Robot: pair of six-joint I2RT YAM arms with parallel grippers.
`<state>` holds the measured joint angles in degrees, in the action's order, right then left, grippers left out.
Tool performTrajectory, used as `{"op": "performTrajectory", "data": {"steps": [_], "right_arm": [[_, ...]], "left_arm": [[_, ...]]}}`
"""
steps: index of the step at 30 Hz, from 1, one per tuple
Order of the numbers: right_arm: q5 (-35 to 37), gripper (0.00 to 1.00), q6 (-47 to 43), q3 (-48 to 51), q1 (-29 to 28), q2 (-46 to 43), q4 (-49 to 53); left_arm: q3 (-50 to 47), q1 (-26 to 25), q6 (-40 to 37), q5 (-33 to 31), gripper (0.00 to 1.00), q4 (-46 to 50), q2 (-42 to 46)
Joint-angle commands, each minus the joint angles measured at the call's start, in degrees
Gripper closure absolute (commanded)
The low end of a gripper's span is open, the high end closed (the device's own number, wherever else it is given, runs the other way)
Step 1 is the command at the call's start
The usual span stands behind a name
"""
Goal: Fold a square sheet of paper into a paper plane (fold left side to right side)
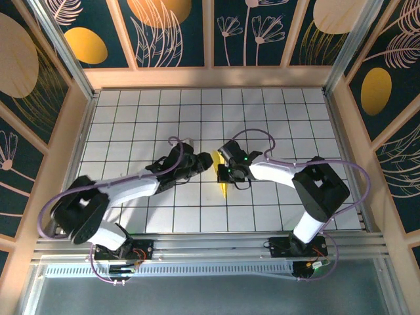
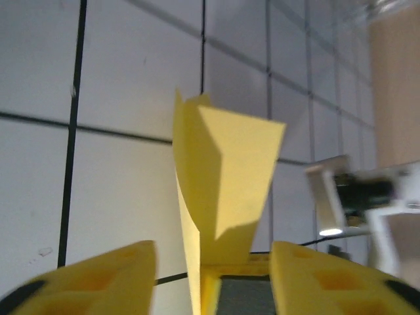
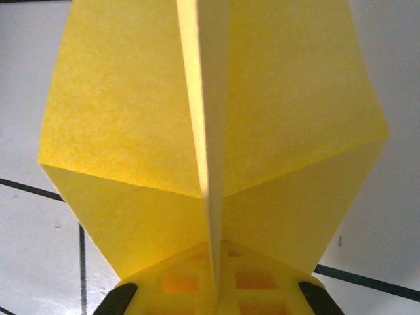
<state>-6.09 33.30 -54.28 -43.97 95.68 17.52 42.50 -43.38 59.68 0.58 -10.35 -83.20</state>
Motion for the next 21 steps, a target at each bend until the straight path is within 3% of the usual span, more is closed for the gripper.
{"op": "performTrajectory", "data": {"steps": [1, 7, 16, 21], "right_arm": [[3.6, 0.99, -1.3, -4.7, 0.3, -1.4, 5.7], [5.8, 0.99, -3.0, -13.1, 2.6, 1.9, 12.0], [8.9, 0.99, -6.5, -30.3, 6.1, 15.7, 17.9], [8.6, 0.99, -7.0, -40.3, 7.1, 24.6, 20.4]], "left_arm": [[-0.8, 0.4, -3.3, -9.1, 0.42, 8.2, 6.6], [-3.2, 0.4, -6.1, -19.1, 0.28, 18.0, 18.2], [-11.6, 0.4, -4.4, -32.1, 0.14, 28.1, 39.6], [-14.1, 0.4, -7.7, -33.9, 0.03, 32.2, 51.1]]}}
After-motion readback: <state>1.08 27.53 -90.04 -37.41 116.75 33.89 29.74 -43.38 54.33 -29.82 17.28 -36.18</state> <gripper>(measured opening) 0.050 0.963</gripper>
